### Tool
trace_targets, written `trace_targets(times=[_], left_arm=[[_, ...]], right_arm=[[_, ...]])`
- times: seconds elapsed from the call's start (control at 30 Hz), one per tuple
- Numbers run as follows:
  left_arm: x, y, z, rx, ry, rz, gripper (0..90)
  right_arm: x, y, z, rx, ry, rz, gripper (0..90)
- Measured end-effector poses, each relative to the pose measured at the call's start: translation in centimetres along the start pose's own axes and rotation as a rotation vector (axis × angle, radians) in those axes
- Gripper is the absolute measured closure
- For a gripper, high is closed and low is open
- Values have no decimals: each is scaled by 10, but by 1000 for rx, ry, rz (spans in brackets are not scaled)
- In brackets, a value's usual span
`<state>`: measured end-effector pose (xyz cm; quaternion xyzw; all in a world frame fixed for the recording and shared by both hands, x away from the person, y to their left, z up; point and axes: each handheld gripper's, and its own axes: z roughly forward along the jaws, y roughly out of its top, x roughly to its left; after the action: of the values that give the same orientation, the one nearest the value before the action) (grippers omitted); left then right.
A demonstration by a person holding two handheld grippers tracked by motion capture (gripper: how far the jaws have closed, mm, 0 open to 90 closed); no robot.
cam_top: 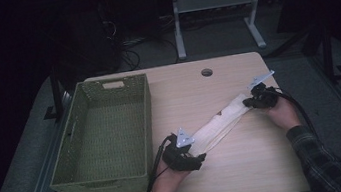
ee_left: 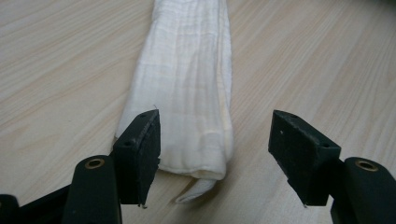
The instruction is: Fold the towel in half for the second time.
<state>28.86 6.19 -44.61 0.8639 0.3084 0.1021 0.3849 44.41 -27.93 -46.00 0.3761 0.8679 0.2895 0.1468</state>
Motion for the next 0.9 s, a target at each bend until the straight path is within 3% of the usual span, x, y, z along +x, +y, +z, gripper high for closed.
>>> trace_targets(times=[0.13, 0.27, 0.3, 0.37, 0.4, 0.43, 0.47, 0.53, 0.6, 0.63, 0.7, 0.9], left_arm=[[7, 5, 0, -13, 22, -14, 454], [13, 12, 3, -27, 55, -26, 639], [18, 17, 7, -6, 45, -26, 716], [21, 19, 10, 2, 55, -24, 800], [22, 21, 14, 10, 63, -23, 800], [26, 23, 21, 35, 93, -4, 857], [26, 23, 21, 35, 93, -4, 872], [35, 26, 30, 63, 143, -1, 889], [38, 26, 32, 68, 147, -11, 893], [41, 24, 37, 94, 151, -14, 893], [40, 22, 41, 117, 134, -20, 893], [31, 20, 38, 126, 83, 2, 896]], right_arm=[[14, -1, -18, -36, 19, -18, 721], [21, -8, -27, -54, 35, -21, 629], [22, -12, -30, -64, 42, -11, 559], [20, -14, -31, -69, 54, 1, 504], [20, -14, -31, -69, 54, 1, 504], [20, -15, -32, -74, 58, 17, 459], [19, -15, -31, -79, 60, 22, 436], [20, -15, -32, -87, 60, 17, 419], [23, -15, -34, -86, 57, 17, 396], [24, -16, -36, -94, 64, 23, 393], [26, -19, -38, -98, 74, 23, 381], [33, -23, -45, -112, 90, 17, 367]])
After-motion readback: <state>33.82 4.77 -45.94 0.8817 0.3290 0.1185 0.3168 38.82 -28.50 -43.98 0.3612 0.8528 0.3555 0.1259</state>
